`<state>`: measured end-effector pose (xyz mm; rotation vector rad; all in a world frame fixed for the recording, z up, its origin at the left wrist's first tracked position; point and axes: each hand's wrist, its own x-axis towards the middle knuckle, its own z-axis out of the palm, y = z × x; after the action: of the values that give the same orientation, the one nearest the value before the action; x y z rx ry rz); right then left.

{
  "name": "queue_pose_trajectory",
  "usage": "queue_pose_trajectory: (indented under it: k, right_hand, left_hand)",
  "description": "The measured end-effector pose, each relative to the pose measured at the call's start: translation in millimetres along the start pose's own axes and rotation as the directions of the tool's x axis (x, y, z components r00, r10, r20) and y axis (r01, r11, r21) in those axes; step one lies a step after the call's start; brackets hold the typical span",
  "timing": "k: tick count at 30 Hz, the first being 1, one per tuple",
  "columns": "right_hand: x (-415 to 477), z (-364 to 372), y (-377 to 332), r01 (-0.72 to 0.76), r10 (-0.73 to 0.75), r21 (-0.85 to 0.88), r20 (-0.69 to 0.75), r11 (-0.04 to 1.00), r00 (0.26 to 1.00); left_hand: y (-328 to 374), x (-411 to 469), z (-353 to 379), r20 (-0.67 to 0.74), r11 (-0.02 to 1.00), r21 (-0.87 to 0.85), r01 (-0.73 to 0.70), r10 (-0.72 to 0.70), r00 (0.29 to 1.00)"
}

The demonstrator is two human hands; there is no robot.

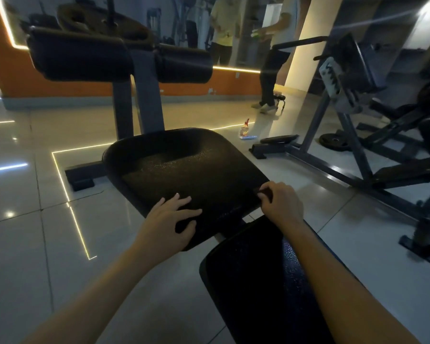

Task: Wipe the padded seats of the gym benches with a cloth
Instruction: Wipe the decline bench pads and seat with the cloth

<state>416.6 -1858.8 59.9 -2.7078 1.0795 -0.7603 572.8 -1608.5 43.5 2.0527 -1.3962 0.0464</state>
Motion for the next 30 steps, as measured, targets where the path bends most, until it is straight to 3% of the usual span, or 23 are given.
queue_pose_trajectory:
  k: [3,8,12,14,16,18,20,24,27,30]
  right_hand:
    - [-11.1,5.1,-8.1,-0.041,0.042,0.043,-0.024,0.998,0.999]
    - [-55.9,1.2,-55.0,0.306,-0.315,0.114,0.066,0.945,0.947]
    - [-62.9,6.3,-60.3,0.433,-0.435,0.066,0.006,0.899,0.901]
    - [-47.8,9.0,-41.3,0.362,-0.361,0.049,-0.026,0.931,0.932]
    - [-20.4,8.9,-12.0,0.097,-0.094,0.079,-0.048,0.992,0.994]
    - [-1.4,6.8,11.7,-0.143,0.146,0.148,-0.010,0.979,0.989]
    - [-1.3,9.5,14.0,-0.161,0.163,0.137,-0.008,0.977,0.987]
    - [-42.3,5.2,-31.0,0.162,-0.168,0.145,0.034,0.976,0.985]
    - [-73.3,6.2,-76.8,0.439,-0.451,0.163,0.039,0.883,0.892]
    - [-90.8,17.0,-95.2,0.525,-0.528,0.155,-0.023,0.837,0.849]
  left_hand:
    - [-1.5,2.3,-4.6,0.034,1.000,-0.009,0.012,-0.011,0.999]
    - [4.1,25.1,-9.7,0.172,0.998,0.052,0.037,-0.045,0.984]
    - [20.2,47.7,-3.1,0.282,0.994,0.106,0.032,-0.061,0.957]
    - [25.8,51.3,-0.7,0.280,0.995,0.096,0.038,-0.063,0.958]
    - [24.5,49.9,0.4,0.271,0.995,0.099,0.033,-0.059,0.961]
    - [19.1,48.0,1.1,0.271,0.995,0.097,0.022,-0.048,0.961]
    - [13.6,47.9,1.1,0.259,0.996,0.087,0.023,-0.045,0.965]
    - [11.1,47.6,6.5,0.163,0.999,0.041,0.029,-0.035,0.986]
    - [7.3,51.2,7.8,0.157,0.999,0.031,0.033,-0.037,0.987]
    - [4.2,51.0,4.4,0.169,0.995,-0.093,0.046,-0.030,0.985]
